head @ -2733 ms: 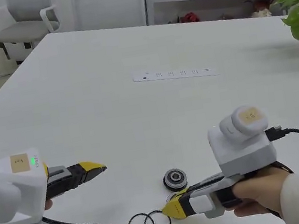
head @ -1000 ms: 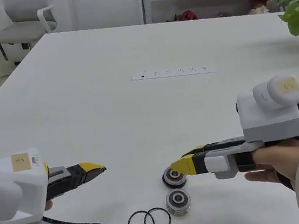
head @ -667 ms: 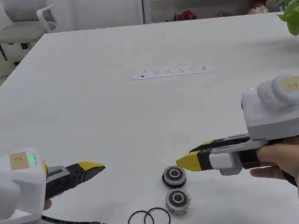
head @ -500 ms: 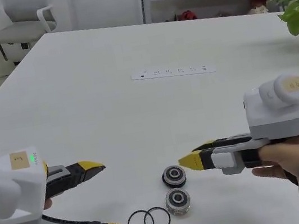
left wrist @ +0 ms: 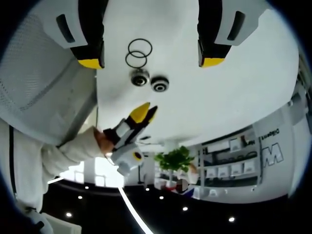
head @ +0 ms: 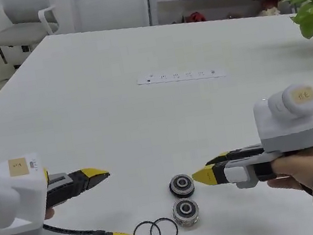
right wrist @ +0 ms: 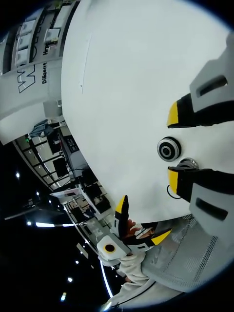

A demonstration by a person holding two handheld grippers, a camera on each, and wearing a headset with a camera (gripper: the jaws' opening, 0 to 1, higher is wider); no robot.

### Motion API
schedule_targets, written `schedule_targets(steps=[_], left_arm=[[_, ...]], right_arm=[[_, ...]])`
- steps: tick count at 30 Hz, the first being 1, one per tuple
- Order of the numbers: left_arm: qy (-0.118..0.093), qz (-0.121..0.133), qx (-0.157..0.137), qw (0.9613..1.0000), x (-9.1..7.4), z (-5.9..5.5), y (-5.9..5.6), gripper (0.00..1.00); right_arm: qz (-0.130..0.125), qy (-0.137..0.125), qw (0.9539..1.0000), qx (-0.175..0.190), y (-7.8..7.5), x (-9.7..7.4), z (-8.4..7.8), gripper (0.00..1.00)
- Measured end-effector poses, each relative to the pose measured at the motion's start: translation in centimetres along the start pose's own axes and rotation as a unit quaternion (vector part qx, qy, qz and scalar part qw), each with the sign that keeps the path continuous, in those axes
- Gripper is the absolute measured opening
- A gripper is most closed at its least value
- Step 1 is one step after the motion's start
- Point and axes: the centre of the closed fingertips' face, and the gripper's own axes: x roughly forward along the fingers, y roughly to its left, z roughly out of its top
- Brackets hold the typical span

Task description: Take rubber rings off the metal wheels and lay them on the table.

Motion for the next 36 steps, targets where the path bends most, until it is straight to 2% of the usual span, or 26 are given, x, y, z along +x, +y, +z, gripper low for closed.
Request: schedule_targets(steps=[4, 9, 14, 20, 24, 29, 33, 36], left_arm=[[-0.006, -0.002, -0.005, 1.0, 0.0, 0.3, -0.1, 0.8], [-0.017, 0.006, -0.012, 0.9998, -0.2, 1.0, 0.4, 0.8], [-0.01, 0.008, 0.002, 0.9999, -0.2, 1.5, 0.4, 0.81], [-0.009, -0.003, 0.019, 0.9998, -0.2, 3.2, 0.4, 0.8], [-0.023, -0.006, 0.026, 0.9994, -0.3, 4.9, 0.6, 0.8], [-0.009, -0.012, 0.052, 0.9985, 0.1, 5.7, 0.6, 0.8], [-0.015, -0.025, 0.062, 0.9976, 0.5, 7.0, 0.2, 0.8], [-0.02, -0.031, 0.075, 0.9965, 0.9, 8.1, 0.4, 0.8]], right_arm=[[-0.003, 0.005, 1.0, -0.001, -0.2, 0.0, -0.3, 0.29], [-0.005, 0.011, 0.9999, -0.004, -0.2, 0.0, -0.5, 0.28], [-0.005, 0.017, 0.9998, -0.01, -0.1, 0.0, -0.8, 0.28], [-0.002, 0.02, 0.9997, -0.015, 0.0, -0.1, -0.7, 0.28], [-0.002, 0.02, 0.9997, -0.016, -0.1, -0.2, -0.7, 0.28], [-0.003, 0.021, 0.9996, -0.018, -0.4, -0.2, -0.8, 0.28], [-0.003, 0.024, 0.9994, -0.023, -0.5, -0.1, -0.9, 0.28], [-0.005, 0.029, 0.9991, -0.03, -0.7, 0.0, -1.1, 0.27]])
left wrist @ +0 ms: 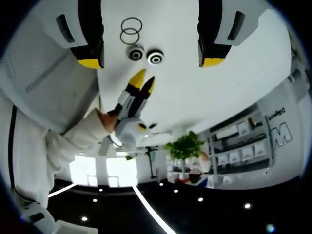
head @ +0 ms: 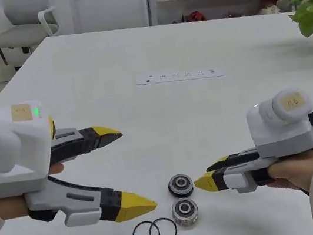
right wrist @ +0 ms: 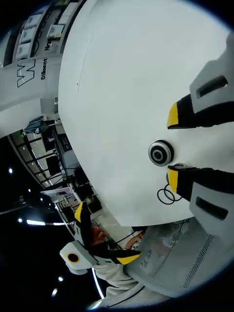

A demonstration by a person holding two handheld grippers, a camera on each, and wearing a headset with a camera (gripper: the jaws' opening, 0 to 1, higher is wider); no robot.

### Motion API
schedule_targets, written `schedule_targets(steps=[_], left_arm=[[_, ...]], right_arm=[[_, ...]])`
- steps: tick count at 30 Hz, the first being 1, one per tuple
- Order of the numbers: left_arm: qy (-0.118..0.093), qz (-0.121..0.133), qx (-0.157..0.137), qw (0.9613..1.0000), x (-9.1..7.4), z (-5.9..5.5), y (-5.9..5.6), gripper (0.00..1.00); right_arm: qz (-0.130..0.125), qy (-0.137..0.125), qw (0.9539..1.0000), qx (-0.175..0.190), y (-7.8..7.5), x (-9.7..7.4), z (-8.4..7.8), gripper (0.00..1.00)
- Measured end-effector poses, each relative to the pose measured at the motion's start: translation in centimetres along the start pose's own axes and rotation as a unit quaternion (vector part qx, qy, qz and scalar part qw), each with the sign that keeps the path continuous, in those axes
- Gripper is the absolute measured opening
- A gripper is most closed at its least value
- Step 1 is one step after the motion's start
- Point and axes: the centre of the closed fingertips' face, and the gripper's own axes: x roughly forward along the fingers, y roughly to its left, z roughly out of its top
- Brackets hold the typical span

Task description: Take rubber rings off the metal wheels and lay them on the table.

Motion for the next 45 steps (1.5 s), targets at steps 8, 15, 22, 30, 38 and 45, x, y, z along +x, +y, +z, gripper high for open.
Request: schedule_targets(steps=[8, 15, 22, 30, 38, 45], left_arm=[[0.0, -0.001, 0.024, 0.9997, 2.0, 1.3, 1.6, 0.79], [0.001, -0.001, 0.039, 0.9992, 3.9, 1.9, 2.8, 0.76], [0.007, -0.008, 0.044, 0.999, 6.2, 1.2, 3.3, 0.68], [0.014, -0.023, 0.035, 0.999, 7.6, -0.8, 2.9, 0.64], [0.018, -0.023, 0.024, 0.9993, 8.7, -3.3, 2.6, 0.55], [0.041, -0.034, 0.022, 0.9983, 9.6, -6.0, 1.8, 0.46]], right_arm=[[0.001, 0.01, 0.9999, -0.012, -0.7, 0.6, -0.7, 0.27], [0.007, 0.014, 0.9994, -0.03, -0.7, 1.0, -1.0, 0.27], [0.003, 0.014, 0.9986, -0.05, -0.8, 1.4, -1.4, 0.28], [0.009, 0.01, 0.9976, -0.069, 0.0, 2.2, -1.6, 0.3], [0.006, -0.001, 0.9972, -0.074, 0.0, 2.5, -1.4, 0.3], [0.008, -0.005, 0.9967, -0.081, 0.3, 2.8, -1.4, 0.27]])
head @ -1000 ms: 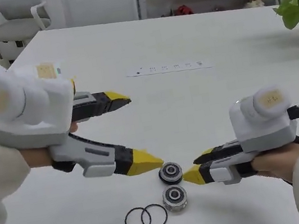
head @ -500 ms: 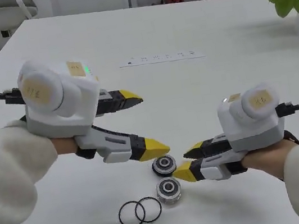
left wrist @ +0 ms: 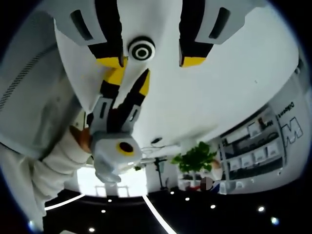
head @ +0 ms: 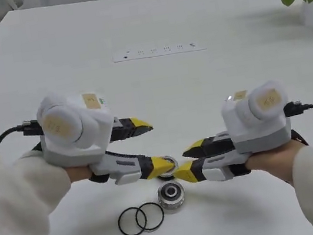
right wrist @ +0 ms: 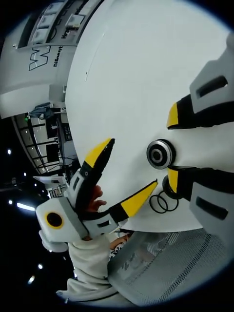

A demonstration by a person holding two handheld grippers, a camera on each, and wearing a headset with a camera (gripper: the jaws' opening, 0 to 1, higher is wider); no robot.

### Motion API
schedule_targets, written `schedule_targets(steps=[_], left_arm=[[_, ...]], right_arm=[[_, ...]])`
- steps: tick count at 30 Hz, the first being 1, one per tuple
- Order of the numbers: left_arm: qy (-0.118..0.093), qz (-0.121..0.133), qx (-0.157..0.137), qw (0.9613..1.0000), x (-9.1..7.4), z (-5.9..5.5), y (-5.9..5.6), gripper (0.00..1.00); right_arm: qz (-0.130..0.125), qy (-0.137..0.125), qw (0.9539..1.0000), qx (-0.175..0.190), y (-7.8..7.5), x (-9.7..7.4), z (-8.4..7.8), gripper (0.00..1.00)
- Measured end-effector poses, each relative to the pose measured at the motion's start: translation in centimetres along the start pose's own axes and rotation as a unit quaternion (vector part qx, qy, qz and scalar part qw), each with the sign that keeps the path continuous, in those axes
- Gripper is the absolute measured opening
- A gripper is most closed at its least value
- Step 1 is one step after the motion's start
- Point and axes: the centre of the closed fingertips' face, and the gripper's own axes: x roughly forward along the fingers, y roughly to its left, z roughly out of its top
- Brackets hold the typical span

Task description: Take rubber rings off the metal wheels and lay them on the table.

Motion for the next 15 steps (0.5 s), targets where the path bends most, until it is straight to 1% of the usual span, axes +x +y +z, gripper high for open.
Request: schedule_targets(steps=[3, 5, 8, 9, 11, 15], left_arm=[[0.007, 0.004, -0.007, 0.9999, 0.3, -0.8, 0.1, 0.41], [0.013, 0.006, -0.006, 0.9999, 0.4, -1.3, 0.2, 0.4], [0.014, 0.004, -0.011, 0.9998, 0.5, -1.6, 0.1, 0.36], [0.015, 0.002, -0.017, 0.9997, 0.6, -1.8, 0.0, 0.35], [0.019, 0.0, -0.018, 0.9997, 0.8, -2.2, -0.2, 0.32], [0.019, -0.002, -0.018, 0.9997, 0.9, -2.3, -0.3, 0.26]], right_arm=[[0.001, 0.009, 0.9999, -0.011, 0.1, 0.2, -0.4, 0.27], [0.004, 0.01, 0.9999, -0.012, 0.2, 0.3, -0.4, 0.27], [0.007, 0.013, 0.9998, -0.015, 0.4, 0.5, -0.6, 0.27], [0.007, 0.017, 0.9996, -0.02, 0.4, 0.6, -0.7, 0.26], [0.006, 0.019, 0.9994, -0.027, 0.4, 0.6, -0.8, 0.26], [0.008, 0.015, 0.9993, -0.032, 0.5, 0.6, -0.5, 0.25]])
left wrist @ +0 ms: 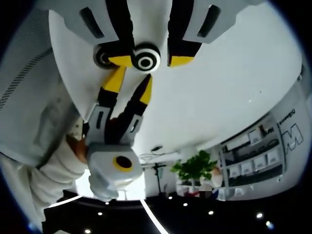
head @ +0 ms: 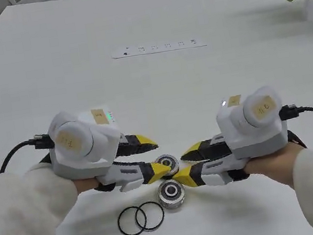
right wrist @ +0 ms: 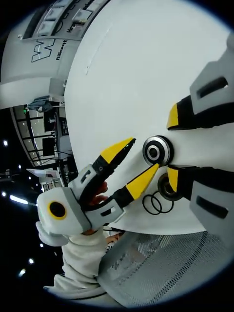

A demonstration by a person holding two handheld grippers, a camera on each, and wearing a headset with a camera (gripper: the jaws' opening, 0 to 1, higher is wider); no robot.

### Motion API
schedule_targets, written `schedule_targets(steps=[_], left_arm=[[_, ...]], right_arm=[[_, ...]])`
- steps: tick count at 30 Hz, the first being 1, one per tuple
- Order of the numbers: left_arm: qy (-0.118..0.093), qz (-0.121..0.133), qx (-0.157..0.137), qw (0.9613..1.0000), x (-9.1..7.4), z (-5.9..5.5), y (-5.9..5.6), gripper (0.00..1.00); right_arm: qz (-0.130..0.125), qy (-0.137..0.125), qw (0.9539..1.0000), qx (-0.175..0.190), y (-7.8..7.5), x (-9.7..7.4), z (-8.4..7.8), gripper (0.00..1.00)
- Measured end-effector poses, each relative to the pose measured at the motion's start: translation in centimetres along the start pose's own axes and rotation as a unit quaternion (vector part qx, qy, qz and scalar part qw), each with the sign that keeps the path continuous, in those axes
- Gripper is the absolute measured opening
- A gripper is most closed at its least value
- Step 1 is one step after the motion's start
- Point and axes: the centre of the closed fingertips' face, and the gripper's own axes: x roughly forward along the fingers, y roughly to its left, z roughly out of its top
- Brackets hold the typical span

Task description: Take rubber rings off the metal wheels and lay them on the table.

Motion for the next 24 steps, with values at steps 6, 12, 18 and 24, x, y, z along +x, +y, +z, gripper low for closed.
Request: schedule_targets(steps=[6, 12, 18, 24], left_arm=[[0.001, -0.003, -0.001, 1.0, 0.34, -0.09, -0.23, 0.22], [0.001, -0.005, -0.008, 1.0, 0.57, -0.16, -0.34, 0.19], [0.004, -0.009, -0.004, 0.9999, 0.63, -0.4, -0.43, 0.15], [0.005, -0.012, -0.009, 0.9999, 0.63, -0.45, -0.53, 0.14]], right_arm=[[0.0, -0.002, 1.0, -0.003, -0.04, 0.04, 0.14, 0.25], [0.004, -0.003, 1.0, -0.002, 0.11, 0.07, 0.18, 0.24], [0.013, 0.004, 0.9997, -0.02, 0.69, 0.24, -0.05, 0.27], [0.007, 0.0, 0.9998, -0.019, 0.35, 0.1, 0.27, 0.28]])
